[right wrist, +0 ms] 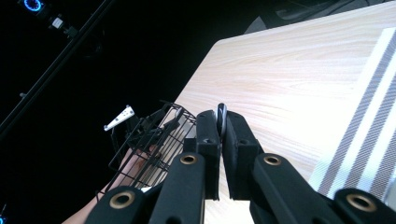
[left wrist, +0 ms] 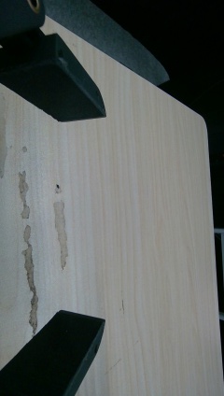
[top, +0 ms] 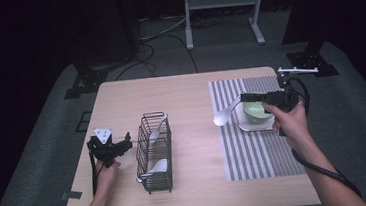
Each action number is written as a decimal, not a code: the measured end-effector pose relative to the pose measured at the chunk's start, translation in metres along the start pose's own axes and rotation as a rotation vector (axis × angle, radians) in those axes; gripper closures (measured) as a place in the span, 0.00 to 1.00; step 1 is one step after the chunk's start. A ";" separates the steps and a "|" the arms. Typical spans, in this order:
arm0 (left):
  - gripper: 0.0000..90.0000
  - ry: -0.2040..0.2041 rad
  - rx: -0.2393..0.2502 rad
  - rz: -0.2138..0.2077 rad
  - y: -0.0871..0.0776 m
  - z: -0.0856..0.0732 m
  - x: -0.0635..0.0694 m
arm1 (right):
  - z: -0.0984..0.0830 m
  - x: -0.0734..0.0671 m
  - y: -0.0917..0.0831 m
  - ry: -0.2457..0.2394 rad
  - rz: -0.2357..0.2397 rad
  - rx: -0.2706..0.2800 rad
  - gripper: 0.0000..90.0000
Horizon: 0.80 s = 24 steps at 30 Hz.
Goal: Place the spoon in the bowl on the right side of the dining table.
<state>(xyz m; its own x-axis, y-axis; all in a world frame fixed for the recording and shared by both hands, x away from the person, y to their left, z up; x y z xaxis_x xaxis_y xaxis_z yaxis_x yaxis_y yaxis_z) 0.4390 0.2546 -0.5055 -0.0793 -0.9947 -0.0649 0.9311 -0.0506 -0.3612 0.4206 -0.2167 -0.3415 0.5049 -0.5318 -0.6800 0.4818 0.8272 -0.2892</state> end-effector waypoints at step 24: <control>0.01 -0.007 0.005 0.000 0.000 0.000 0.000 | 0.004 0.025 -0.018 0.032 -0.058 0.043 0.95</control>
<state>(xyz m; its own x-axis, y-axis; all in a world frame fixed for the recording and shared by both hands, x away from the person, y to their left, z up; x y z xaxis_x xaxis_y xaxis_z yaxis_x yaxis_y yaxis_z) 0.4395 0.2549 -0.5055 -0.0767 -0.9953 -0.0585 0.9328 -0.0509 -0.3567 0.4275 -0.2455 -0.3504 0.4526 -0.5720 -0.6841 0.5402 0.7862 -0.3001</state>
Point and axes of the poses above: each handheld gripper's, and its own axes: y roughly forward along the jaws, z roughly out of its top, x roughly to its right, the point moved 7 cm from there along y, roughly forward along the jaws, and after that the axes turned 4 degrees about x, right-handed, at the moved point
